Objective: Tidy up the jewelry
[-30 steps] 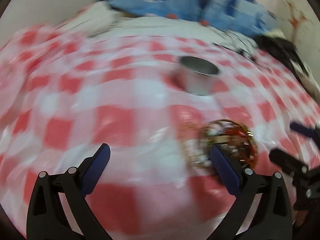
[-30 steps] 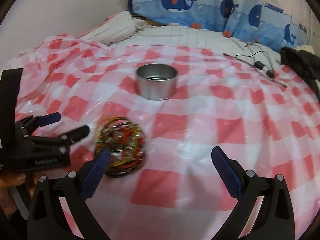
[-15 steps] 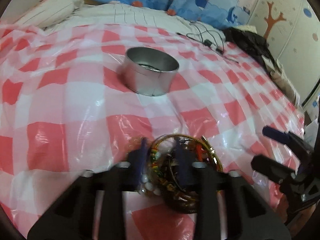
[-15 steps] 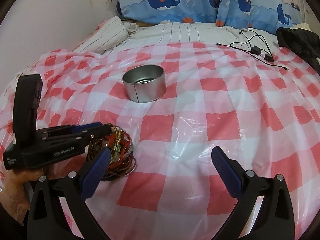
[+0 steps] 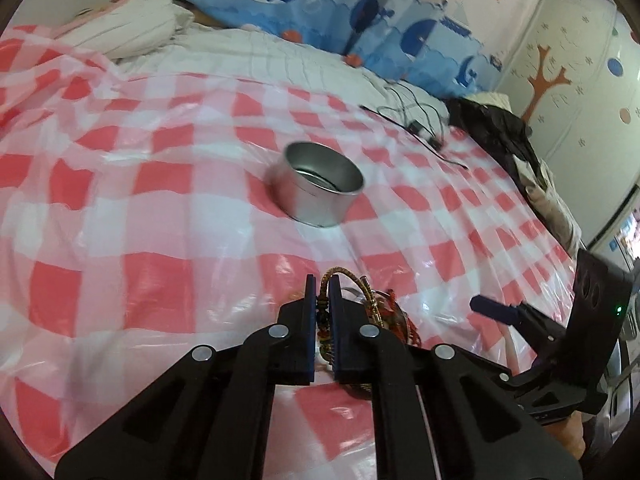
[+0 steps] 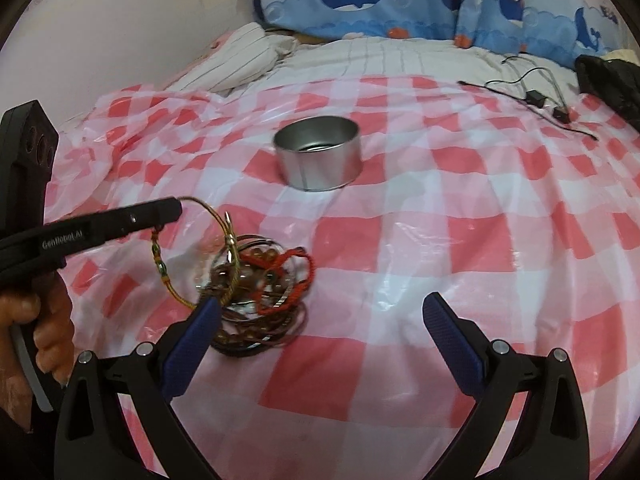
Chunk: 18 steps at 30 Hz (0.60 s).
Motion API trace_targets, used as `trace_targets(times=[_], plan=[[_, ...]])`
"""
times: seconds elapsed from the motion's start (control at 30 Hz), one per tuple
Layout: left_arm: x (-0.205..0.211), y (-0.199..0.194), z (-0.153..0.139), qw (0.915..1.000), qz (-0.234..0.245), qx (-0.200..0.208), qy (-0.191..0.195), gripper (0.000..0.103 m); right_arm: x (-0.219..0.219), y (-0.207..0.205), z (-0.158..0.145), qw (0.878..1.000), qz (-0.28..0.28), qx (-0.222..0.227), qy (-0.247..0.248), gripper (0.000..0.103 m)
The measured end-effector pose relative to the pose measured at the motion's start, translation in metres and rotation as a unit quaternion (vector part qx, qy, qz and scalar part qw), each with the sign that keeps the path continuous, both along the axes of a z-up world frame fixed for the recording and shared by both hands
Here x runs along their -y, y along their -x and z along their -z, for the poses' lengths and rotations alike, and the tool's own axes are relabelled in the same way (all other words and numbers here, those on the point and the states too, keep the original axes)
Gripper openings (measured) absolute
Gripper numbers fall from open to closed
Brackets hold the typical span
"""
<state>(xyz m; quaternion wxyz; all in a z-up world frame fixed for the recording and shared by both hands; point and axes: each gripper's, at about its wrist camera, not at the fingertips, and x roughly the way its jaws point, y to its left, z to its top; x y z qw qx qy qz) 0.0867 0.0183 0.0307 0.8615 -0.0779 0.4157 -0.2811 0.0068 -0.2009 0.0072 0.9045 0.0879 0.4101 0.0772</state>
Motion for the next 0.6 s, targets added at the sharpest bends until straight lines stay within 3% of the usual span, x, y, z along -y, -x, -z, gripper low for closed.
trace_targets(times=[0.2,0.3,0.37,0.43,0.53,0.6], plan=[[-0.016,-0.002,-0.004,0.9999,-0.017,0.003,-0.001,0.005,-0.007,-0.016,0.003,1.0,-0.007,-0.006,-0.006,0.097],[-0.02,-0.003,-0.003,0.9997,-0.022,0.002,-0.008,0.005,-0.023,-0.028,0.008,0.999,-0.029,-0.014,0.017,0.095],[-0.021,-0.005,-0.001,0.9996,-0.025,-0.001,-0.015,0.005,-0.028,-0.033,0.013,0.999,-0.037,-0.021,0.022,0.085],[-0.023,-0.006,0.002,0.9993,-0.028,-0.002,-0.025,0.005,-0.03,-0.039,0.021,0.998,-0.045,-0.035,0.014,0.042],[-0.025,-0.007,0.005,0.9989,-0.034,-0.006,-0.031,0.005,-0.021,-0.037,0.022,0.999,-0.039,-0.032,-0.013,0.029],[-0.026,-0.009,0.007,0.9988,-0.036,-0.008,-0.032,0.005,-0.016,-0.035,0.018,0.998,-0.035,-0.024,-0.035,0.027]])
